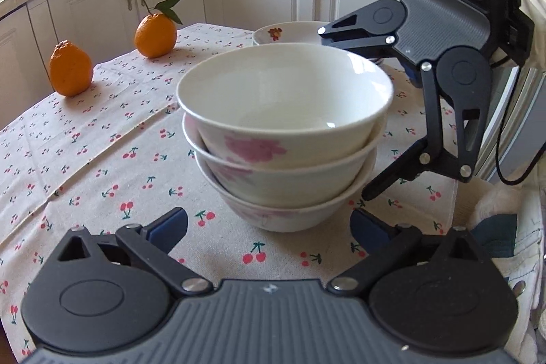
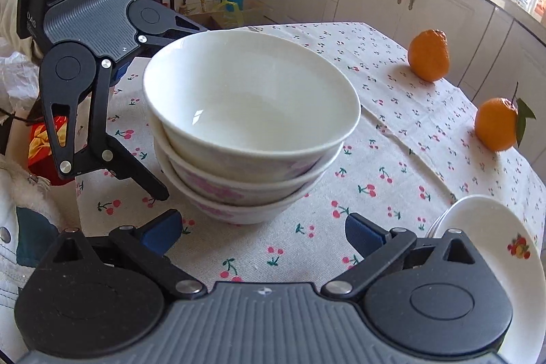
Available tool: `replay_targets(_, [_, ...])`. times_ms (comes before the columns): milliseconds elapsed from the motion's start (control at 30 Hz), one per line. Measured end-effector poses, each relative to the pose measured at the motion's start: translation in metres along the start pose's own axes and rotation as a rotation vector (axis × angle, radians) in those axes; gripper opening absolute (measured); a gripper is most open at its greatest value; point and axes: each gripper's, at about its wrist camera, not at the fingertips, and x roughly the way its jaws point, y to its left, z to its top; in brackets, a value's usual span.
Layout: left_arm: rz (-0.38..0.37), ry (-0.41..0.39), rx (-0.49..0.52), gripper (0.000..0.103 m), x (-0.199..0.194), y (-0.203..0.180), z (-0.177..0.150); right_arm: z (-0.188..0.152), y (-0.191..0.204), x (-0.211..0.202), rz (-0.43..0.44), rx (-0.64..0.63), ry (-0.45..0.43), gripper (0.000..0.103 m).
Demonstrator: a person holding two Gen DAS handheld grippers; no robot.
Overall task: Organize plates and bowls
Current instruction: 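Grip the three-bowl stack from opposite sides with both grippers, then lift the bowl stack with both grippers and carry it over the plate stack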
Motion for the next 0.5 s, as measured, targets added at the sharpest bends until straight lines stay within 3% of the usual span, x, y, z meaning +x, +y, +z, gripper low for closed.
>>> replay_targets(200, [-0.044,0.031,0.073,0.093,0.002,0.004,0.009,0.011,-0.004,0.003,0.049,-0.100,0.026,0.103])
replay_targets(500, [-0.071,0.061,0.120,0.088,0.005,0.005,0.015,0.022,-0.011,0.005,0.116,-0.142,0.041,0.100])
